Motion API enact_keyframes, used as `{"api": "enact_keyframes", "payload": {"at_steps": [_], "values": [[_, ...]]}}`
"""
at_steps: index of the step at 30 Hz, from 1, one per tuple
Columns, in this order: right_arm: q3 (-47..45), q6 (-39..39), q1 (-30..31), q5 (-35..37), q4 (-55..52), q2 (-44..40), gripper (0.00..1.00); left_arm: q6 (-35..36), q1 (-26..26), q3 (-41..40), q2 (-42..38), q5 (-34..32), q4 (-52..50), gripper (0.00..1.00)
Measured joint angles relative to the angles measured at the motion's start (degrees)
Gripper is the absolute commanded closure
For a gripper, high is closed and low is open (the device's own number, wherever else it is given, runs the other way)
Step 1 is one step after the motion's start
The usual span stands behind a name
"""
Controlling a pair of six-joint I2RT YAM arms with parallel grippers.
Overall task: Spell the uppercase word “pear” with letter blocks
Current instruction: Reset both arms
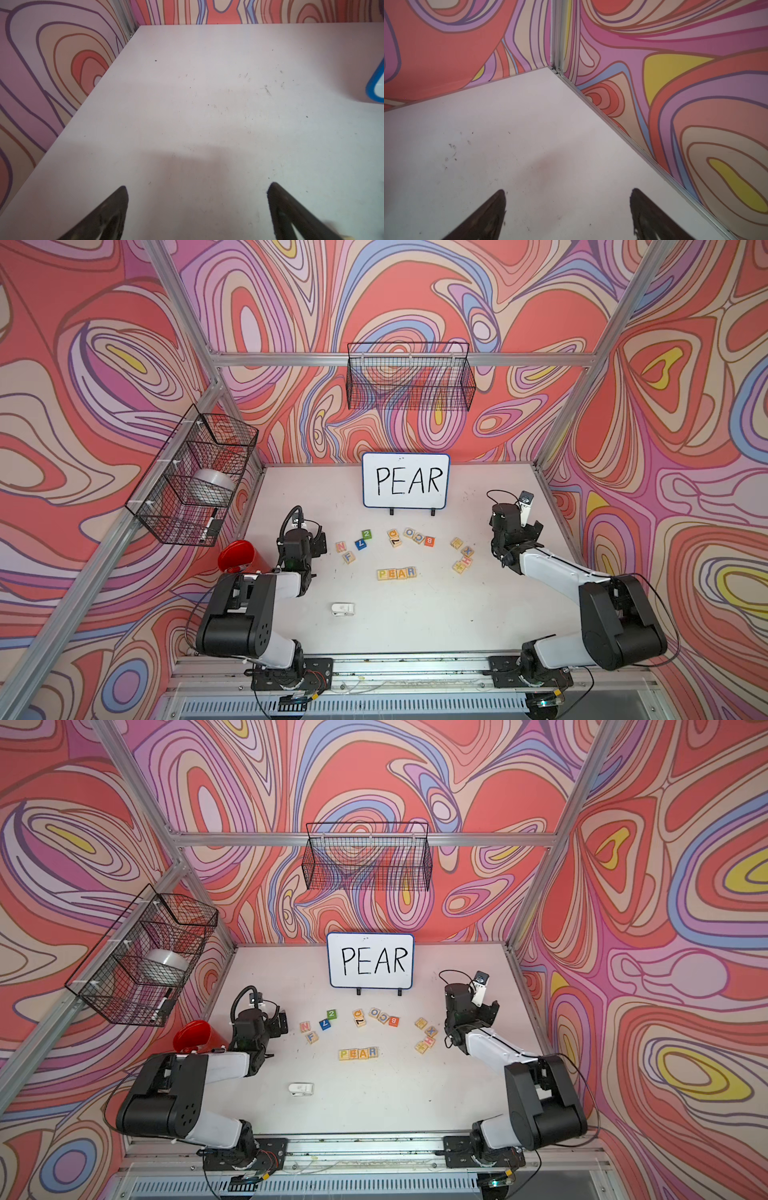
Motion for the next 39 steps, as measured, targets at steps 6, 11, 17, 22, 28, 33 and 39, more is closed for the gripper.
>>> {"api": "enact_keyframes", "payload": {"at_steps": [6, 11, 17, 22, 28, 33, 39], "values": [[-2.27, -7.61, -0.35, -6.84, 11.67, 6.36, 0.03, 1.09, 0.0, -1.4, 0.61, 3.3, 3.91, 0.0], [-7.28, -12.31, -0.81, -10.34, 23.19, 8.22, 0.03, 1.51, 0.0, -1.31, 0.61, 4.66, 5.05, 0.0], [-9.92, -13.62, -5.49, -16.87, 32.24, 11.72, 0.06, 1.51, 0.0, -1.31, 0.61, 5.03, 5.11, 0.0], [-9.84, -12.7, -9.22, -22.97, 33.59, 11.74, 0.02, 1.51, 0.0, -1.29, 0.61, 5.07, 5.14, 0.0], [-9.81, -12.33, -9.46, -26.53, 33.62, 11.74, 0.02, 1.49, 0.0, -1.29, 0.61, 5.05, 5.18, 0.0], [-11.39, -12.35, -9.6, -28.37, 38.71, 12.83, 0.02, 1.38, 0.0, -1.29, 0.61, 4.2, 5.49, 0.0], [-12.33, -12.33, -9.7, -29.05, 40.61, 13.94, 0.02, 1.29, 0.0, -1.29, 0.61, 3.56, 5.6, 0.0]]}}
